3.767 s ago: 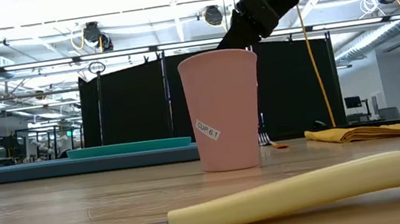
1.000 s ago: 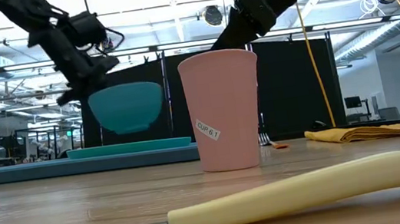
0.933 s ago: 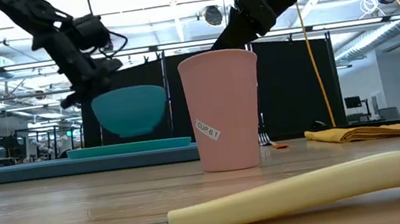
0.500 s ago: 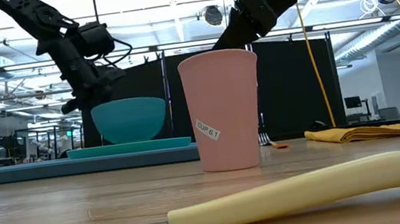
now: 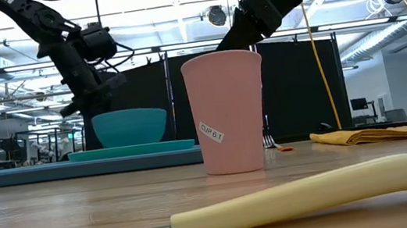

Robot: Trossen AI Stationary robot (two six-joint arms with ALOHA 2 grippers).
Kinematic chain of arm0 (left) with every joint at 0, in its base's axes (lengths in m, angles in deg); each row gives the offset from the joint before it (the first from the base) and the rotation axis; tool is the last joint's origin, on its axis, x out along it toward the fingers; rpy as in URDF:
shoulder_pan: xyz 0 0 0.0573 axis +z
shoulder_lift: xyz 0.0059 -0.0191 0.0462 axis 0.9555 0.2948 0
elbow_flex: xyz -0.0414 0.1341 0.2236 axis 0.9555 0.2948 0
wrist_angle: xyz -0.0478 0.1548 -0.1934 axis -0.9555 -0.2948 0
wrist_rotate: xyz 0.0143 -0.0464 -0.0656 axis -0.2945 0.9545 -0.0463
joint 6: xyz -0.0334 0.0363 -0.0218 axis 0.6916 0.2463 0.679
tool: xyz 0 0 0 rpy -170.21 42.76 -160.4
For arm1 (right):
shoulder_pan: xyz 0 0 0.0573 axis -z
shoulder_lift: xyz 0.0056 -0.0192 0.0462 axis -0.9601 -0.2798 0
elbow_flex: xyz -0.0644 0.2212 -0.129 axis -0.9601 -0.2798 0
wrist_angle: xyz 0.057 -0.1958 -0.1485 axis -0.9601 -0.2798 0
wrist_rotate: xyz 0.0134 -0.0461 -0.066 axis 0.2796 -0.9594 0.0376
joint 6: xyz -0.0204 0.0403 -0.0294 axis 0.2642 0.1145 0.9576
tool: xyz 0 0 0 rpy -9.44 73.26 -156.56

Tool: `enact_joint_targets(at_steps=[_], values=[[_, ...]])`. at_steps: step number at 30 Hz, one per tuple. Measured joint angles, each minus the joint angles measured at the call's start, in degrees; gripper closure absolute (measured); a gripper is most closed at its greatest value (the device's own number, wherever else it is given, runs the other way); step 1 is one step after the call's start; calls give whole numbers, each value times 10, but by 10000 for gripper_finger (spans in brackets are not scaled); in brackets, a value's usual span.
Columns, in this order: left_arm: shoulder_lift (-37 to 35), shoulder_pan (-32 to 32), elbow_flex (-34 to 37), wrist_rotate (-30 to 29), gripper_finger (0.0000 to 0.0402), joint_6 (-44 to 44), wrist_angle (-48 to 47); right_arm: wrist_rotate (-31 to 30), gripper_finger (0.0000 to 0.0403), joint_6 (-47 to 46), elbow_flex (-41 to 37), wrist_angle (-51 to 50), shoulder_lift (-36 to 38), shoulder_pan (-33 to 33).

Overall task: Set up tray
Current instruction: Put the blue bowl on the green plate on the blue serving tray

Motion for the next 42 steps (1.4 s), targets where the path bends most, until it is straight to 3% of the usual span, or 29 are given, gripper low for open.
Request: enact_joint_targets(at_steps=[10,27,33,42], values=[[42,0,0,8,394,0,22,0,248,0,0,0,0,0],[38,0,0,7,394,-8,16,0,248,0,0,0,0,0],[27,0,2,7,373,-11,6,0,248,0,0,0,0,0],[26,-1,2,19,392,-14,7,0,248,0,0,0,0,0]])
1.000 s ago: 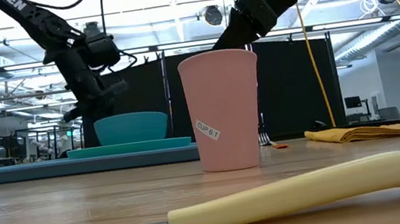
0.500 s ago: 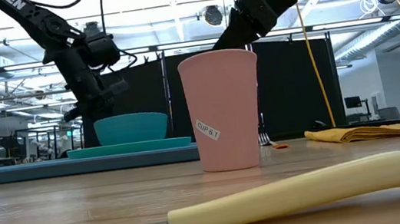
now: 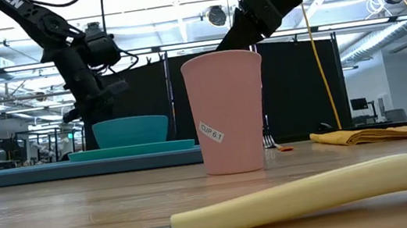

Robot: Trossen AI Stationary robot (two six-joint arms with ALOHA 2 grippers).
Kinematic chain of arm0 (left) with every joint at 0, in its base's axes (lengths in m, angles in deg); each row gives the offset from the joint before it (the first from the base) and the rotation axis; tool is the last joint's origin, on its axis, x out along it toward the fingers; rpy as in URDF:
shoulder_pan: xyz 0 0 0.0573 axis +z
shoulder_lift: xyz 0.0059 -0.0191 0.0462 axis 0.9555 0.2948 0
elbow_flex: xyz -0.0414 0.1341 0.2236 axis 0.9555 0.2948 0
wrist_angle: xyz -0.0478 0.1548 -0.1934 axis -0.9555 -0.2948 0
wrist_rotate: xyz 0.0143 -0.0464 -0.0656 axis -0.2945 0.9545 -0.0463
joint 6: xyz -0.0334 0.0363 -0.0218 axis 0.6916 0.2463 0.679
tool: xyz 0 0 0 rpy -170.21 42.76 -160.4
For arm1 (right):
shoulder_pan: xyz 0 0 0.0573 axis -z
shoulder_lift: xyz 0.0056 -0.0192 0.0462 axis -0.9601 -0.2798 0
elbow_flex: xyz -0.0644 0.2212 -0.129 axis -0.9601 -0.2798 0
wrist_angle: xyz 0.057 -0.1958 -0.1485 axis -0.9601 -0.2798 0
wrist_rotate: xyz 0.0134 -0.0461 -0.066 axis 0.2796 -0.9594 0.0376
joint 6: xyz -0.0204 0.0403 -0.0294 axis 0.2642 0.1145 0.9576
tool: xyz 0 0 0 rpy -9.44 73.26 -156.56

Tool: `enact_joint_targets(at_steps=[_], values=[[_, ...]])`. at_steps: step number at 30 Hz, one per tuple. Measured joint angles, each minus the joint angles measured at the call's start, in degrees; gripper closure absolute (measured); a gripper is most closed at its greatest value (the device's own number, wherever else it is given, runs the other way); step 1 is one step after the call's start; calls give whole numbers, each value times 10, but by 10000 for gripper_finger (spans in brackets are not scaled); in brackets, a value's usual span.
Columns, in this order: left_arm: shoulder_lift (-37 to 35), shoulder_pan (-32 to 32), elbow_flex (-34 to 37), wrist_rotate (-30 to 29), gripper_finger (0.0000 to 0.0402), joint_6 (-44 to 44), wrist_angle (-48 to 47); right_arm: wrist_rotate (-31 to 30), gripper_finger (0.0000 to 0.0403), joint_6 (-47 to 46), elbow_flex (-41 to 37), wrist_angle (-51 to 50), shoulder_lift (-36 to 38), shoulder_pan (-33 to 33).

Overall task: Set up tray
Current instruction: Put the blue bowl on the green plate on the blue serving tray, then put the pink cup on top of the green plate on the blue serving tray

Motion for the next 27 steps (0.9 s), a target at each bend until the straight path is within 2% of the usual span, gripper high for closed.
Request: enact_joint_targets(at_steps=[8,16,21,27], values=[[0,-1,0,1,324,2,2,0,248,0,0,0,0,0],[-6,-1,0,2,301,9,2,0,248,0,0,0,0,0],[-46,-1,0,-3,285,2,3,0,248,0,0,0,0,0],[-145,-15,0,-1,278,14,3,0,248,0,0,-1,0,0]])
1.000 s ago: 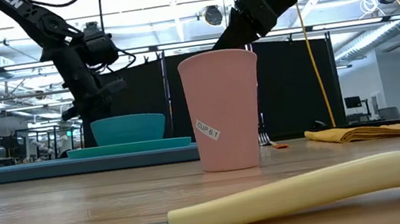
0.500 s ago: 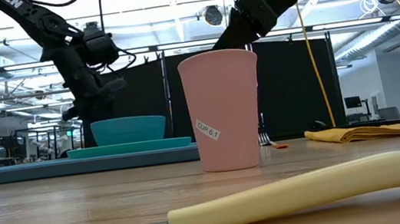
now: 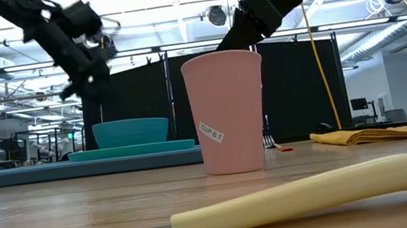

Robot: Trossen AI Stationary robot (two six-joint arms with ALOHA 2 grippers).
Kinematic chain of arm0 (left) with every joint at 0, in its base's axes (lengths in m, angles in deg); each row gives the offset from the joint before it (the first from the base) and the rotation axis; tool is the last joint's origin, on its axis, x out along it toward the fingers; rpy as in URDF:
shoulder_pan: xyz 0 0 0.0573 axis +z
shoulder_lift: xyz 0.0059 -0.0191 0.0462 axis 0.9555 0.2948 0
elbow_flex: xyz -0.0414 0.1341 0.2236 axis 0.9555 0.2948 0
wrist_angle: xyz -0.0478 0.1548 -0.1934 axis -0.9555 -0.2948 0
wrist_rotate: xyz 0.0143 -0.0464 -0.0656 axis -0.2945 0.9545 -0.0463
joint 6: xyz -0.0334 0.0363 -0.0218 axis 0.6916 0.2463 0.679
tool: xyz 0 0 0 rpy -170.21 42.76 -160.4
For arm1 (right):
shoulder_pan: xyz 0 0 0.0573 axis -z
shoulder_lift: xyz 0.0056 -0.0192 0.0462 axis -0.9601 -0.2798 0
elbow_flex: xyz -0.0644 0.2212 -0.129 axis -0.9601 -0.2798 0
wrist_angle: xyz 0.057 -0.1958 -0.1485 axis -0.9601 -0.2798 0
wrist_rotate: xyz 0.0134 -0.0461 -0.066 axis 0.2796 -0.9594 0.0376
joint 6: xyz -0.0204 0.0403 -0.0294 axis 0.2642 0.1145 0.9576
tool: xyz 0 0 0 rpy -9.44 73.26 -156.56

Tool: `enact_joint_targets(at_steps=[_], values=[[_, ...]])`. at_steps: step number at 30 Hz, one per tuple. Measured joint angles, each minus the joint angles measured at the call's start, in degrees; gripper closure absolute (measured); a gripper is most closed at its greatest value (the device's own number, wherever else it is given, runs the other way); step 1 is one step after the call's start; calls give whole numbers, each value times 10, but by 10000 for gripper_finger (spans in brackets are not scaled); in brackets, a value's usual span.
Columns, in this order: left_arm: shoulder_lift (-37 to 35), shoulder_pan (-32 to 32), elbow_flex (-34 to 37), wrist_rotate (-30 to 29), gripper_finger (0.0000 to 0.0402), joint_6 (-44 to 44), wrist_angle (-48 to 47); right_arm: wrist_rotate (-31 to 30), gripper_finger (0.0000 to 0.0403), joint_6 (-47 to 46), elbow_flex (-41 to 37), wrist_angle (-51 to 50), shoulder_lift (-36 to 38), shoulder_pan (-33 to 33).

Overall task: Set up tray
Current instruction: Put the pink cup on top of the green plate on the blue serving tray

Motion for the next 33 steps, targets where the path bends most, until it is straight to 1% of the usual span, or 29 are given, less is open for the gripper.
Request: enact_joint_targets(at_steps=[4,9,13,16,20,24,26,30,33], values=[[-90,-41,0,-4,282,15,0,0,248,-23,0,-9,0,0],[-186,-141,0,-62,295,27,1,0,248,-32,0,-20,0,4],[-228,-231,0,-108,304,35,2,5,248,-17,0,-21,0,-1],[-234,-301,0,-158,304,36,2,38,248,3,0,-20,0,-8],[-222,-395,0,-250,304,48,6,85,248,19,0,-16,0,-15],[-210,-487,2,-375,305,60,7,122,248,32,0,-18,0,-24],[-209,-527,11,-422,305,75,7,134,248,37,0,-22,0,-30],[-210,-595,50,-481,305,94,41,134,248,35,0,-26,1,-45],[-210,-635,82,-489,305,98,100,134,248,34,0,-26,9,-58]])
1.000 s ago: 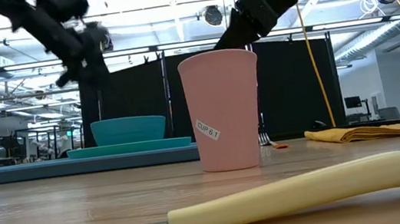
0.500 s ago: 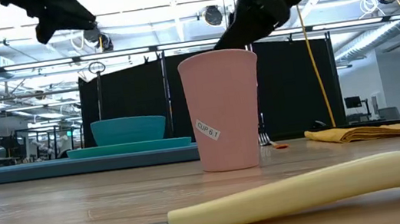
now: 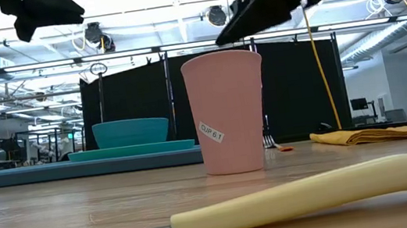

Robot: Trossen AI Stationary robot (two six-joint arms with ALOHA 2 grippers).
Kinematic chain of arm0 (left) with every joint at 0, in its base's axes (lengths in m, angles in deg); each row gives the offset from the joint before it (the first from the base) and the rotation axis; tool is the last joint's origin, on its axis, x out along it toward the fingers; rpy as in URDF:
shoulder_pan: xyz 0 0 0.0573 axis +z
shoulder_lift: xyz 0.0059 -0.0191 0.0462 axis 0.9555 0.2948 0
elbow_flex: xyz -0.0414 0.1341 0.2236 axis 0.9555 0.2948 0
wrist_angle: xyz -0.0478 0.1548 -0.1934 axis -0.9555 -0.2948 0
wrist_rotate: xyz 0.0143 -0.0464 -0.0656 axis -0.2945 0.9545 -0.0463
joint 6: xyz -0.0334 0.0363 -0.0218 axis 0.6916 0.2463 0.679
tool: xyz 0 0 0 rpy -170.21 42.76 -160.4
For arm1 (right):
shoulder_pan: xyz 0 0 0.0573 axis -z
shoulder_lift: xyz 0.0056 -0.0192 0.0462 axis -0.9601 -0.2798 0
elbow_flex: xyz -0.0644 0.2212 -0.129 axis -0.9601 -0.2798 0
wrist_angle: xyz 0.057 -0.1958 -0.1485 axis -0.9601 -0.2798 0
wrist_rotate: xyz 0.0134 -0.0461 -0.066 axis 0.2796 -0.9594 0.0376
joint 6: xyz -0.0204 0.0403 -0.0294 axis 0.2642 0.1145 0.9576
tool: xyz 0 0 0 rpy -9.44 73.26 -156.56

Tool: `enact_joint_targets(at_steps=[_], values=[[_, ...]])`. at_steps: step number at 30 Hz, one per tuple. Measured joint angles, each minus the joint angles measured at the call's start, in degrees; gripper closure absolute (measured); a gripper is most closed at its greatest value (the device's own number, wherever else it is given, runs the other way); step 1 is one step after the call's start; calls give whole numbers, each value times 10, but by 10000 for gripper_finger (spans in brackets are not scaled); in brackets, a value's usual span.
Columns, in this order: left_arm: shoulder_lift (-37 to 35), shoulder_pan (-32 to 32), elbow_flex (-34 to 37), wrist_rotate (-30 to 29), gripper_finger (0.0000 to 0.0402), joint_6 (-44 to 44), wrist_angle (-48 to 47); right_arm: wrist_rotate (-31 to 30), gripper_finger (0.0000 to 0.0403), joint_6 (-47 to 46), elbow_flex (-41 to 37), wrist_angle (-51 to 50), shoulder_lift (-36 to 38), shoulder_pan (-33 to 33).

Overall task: Set up tray
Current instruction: Put the pink cup on top of the green plate on the blue serving tray

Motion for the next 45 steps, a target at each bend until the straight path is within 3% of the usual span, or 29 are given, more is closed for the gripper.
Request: enact_joint_targets(at_steps=[8,15,26,40,45], values=[[2,-77,61,-35,305,-15,116,4,248,-28,0,2,25,-19],[2,-110,97,-65,305,-23,176,71,248,-35,0,-23,22,-47],[2,-116,106,-71,304,-4,182,71,248,25,1,-26,11,-117],[2,-116,106,-80,304,-7,183,57,248,-4,112,-193,-62,-101],[2,-116,106,-79,304,-5,175,58,248,-1,124,-192,-78,-97]])
